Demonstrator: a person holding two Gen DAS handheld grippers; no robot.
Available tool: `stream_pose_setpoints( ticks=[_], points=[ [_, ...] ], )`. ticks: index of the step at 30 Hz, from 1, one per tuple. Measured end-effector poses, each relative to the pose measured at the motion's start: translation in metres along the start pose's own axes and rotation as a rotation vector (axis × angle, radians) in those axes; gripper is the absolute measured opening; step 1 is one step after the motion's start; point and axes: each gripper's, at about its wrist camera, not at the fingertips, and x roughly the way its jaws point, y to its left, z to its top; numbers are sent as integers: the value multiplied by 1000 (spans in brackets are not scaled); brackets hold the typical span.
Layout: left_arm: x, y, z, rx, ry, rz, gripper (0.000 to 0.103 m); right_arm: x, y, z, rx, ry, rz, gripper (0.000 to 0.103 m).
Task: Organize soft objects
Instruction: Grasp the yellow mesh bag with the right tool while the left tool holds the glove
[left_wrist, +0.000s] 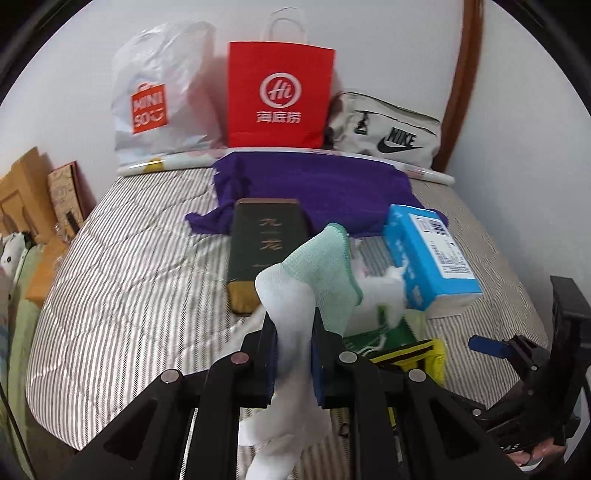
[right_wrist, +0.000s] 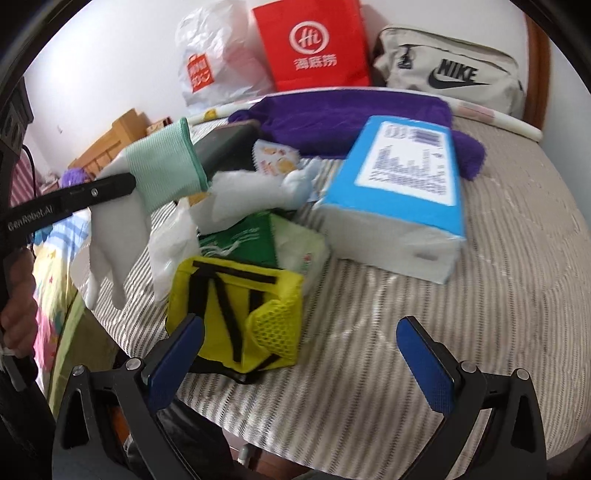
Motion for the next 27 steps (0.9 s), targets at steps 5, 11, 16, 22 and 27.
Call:
stream_pose_setpoints(
  ticks=[5, 11, 16, 22, 27],
  points=[
    [3, 15, -11, -48, 12, -26, 15, 25, 5, 0, 21, 63, 4, 82],
    [12, 28, -20, -94, 30, -47, 15, 26, 4, -2, 12, 45, 62, 39],
    [18, 40, -26, -141, 49, -61, 15, 8, -2, -4, -12, 10, 25, 31],
    [26, 46, -33, -167, 80, -52, 15, -12, -21, -7, -26, -14, -58, 29],
    [37, 48, -38, -191, 125, -49, 15, -16, -49, -11, 40, 1, -100, 30]
  ],
)
